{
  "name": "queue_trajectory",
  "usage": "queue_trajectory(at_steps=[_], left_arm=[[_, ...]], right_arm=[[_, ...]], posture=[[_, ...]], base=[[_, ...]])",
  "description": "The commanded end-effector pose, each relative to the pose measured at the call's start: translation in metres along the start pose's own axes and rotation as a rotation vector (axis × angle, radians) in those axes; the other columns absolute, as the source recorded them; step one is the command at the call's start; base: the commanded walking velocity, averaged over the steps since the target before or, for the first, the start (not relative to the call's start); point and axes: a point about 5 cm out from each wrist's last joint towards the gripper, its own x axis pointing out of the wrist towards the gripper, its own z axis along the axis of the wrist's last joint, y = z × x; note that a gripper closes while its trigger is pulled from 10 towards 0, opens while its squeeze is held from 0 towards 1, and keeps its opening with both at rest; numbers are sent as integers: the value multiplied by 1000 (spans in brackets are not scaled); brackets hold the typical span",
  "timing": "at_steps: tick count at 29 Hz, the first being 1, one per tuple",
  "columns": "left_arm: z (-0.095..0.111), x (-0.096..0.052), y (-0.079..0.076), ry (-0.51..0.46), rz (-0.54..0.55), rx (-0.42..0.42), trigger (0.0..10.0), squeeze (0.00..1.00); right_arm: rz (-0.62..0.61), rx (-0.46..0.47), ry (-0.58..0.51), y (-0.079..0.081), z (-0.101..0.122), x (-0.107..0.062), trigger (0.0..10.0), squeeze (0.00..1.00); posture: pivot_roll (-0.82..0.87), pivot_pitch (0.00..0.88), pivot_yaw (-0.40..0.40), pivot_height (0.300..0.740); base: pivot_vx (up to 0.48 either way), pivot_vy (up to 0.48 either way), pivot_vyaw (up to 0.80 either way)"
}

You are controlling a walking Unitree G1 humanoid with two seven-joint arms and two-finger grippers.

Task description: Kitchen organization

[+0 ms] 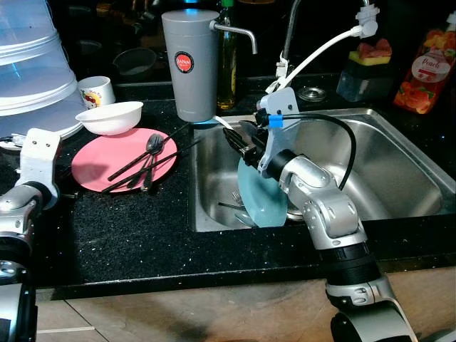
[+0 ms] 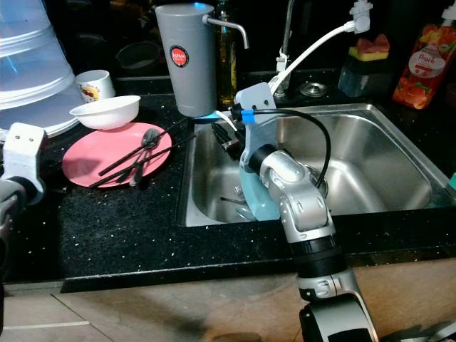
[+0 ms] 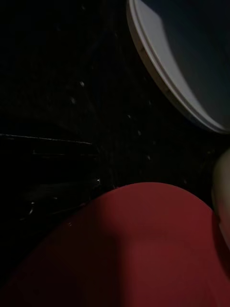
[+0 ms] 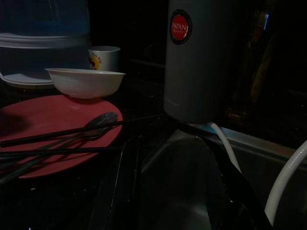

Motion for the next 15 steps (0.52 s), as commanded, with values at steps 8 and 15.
queue_trajectory(at_steps=[8,15], left_arm=[[3,6,-20,13,-74,13,10000,0],[12,2,-11,-12,-6,26,10000,0]], right_arm=[[6,-1,-3,3,1,0,10000,0],[-3,-2,-8,2,2,-1,10000,0]], posture=[[15,0,29,740],[9,0,43,740]], base=[[0,0,0],[0,0,0]])
